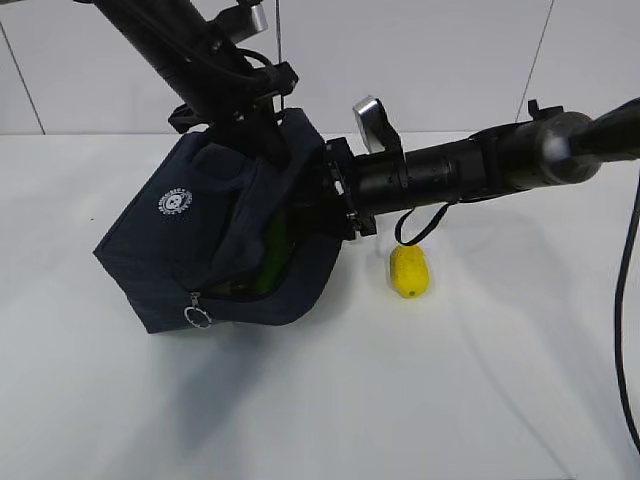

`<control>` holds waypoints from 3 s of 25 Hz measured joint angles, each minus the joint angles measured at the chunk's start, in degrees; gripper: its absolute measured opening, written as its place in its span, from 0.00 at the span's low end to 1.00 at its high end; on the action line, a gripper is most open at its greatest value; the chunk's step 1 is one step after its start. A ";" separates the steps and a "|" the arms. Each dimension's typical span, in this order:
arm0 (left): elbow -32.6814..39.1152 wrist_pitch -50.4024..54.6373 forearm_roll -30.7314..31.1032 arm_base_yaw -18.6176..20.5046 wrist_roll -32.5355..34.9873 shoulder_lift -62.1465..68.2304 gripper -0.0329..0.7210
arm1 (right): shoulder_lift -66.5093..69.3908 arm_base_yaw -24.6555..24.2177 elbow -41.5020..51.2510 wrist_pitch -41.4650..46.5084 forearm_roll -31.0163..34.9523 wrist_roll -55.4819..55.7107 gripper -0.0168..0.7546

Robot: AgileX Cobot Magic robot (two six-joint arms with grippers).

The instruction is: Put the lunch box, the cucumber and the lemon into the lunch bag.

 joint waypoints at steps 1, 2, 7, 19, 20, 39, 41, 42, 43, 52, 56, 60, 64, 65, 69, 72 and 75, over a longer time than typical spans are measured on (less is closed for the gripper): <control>0.00 0.00 0.00 0.00 0.00 0.00 0.03 | -0.33 -0.41 0.00 0.00 -1.67 0.62 0.76; 0.00 0.00 0.00 0.00 0.00 0.00 0.03 | -1.06 -1.11 -0.10 0.00 -3.71 1.36 0.76; 0.00 0.11 0.00 0.00 0.00 0.00 0.03 | -5.95 -4.54 -0.43 0.37 -13.41 6.01 0.76; 0.00 0.23 0.10 0.00 0.43 0.00 0.03 | -13.59 -5.47 -0.43 -2.41 -46.60 26.63 0.72; 0.00 0.23 0.10 0.00 0.46 0.00 0.03 | -13.59 -5.36 -0.43 -3.05 -49.58 28.57 0.71; 0.00 0.23 0.10 0.00 0.88 0.00 0.03 | -12.08 -0.11 -0.43 -9.74 -65.43 44.18 0.69; 0.00 0.23 0.10 0.00 0.88 0.00 0.03 | -10.76 0.07 -0.43 -9.63 -65.56 44.75 0.69; 0.00 0.23 0.10 0.00 0.88 0.00 0.03 | -10.11 0.28 -0.43 -9.63 -65.66 45.11 0.69; 0.00 0.23 0.10 0.00 0.88 0.00 0.03 | -9.79 0.30 -0.43 -9.63 -65.66 45.35 0.69; 0.00 0.33 0.10 0.00 0.92 0.00 0.03 | -7.98 0.30 -0.43 -9.63 -65.66 46.18 0.57; 0.00 0.43 0.10 0.00 0.92 0.00 0.03 | -7.98 0.30 -0.48 -9.52 -65.66 46.18 0.45; 0.00 0.43 0.10 0.00 0.92 0.00 0.03 | -7.98 0.30 -3.02 -6.00 -65.66 45.69 0.43; 0.00 0.43 0.10 0.00 0.92 0.00 0.03 | -9.97 0.30 -6.31 -3.69 -64.92 43.25 0.43; 0.00 0.43 0.10 0.00 0.92 0.00 0.03 | -10.97 0.30 -6.72 -3.69 -63.85 42.07 0.43; 0.00 0.43 0.20 0.00 0.92 0.00 0.03 | -12.90 0.30 -7.38 -3.10 -54.24 34.52 0.43; 0.00 0.43 0.20 0.00 1.01 0.00 0.03 | -12.49 0.30 -7.38 -2.08 -44.58 28.36 0.43; 0.00 0.43 0.20 0.00 1.01 0.00 0.03 | -10.45 0.30 -7.38 -1.84 -33.72 22.89 0.43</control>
